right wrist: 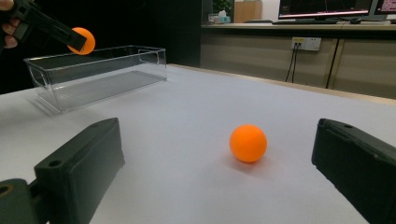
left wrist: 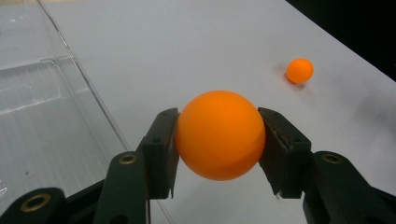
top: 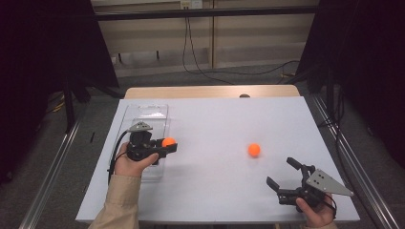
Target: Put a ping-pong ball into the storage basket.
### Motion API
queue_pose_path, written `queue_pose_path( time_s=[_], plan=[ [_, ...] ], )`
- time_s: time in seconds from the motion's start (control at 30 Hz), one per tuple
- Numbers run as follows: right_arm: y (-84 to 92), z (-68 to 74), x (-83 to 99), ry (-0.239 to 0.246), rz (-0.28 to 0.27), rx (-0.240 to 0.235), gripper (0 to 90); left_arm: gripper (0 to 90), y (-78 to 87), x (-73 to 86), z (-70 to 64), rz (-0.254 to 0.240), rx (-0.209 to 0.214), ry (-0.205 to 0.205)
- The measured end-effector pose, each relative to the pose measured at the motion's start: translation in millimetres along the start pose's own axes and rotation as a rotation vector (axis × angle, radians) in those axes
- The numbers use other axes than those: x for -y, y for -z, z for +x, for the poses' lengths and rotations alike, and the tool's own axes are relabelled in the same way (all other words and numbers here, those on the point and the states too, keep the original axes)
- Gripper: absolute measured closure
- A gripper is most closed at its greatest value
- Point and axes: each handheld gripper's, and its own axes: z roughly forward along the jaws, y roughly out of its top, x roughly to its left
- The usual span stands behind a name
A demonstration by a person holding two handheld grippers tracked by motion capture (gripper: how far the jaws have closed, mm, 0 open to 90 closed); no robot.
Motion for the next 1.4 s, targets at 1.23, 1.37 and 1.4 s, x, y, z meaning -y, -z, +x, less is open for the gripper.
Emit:
queue_pose_path(
  time_s=[1.23, 1.37, 1.4],
  plan=[
    [-0.3, -0.4, -0.2, 0.001, 0.000, 0.006, 1.5, 50.9, 10.4, -0.2, 13.6, -0.011, -0.026, 0.007],
    [-0.5, -0.2, -0.1, 0.001, 0.001, 0.006, 1.5, 51.0, 12.8, -0.3, 15.7, -0.016, -0.032, 0.007],
    [-0.5, 0.0, -0.1, 0.001, 0.001, 0.006, 1.5, 51.0, 13.3, -0.4, 16.3, -0.018, -0.035, 0.007]
  ],
)
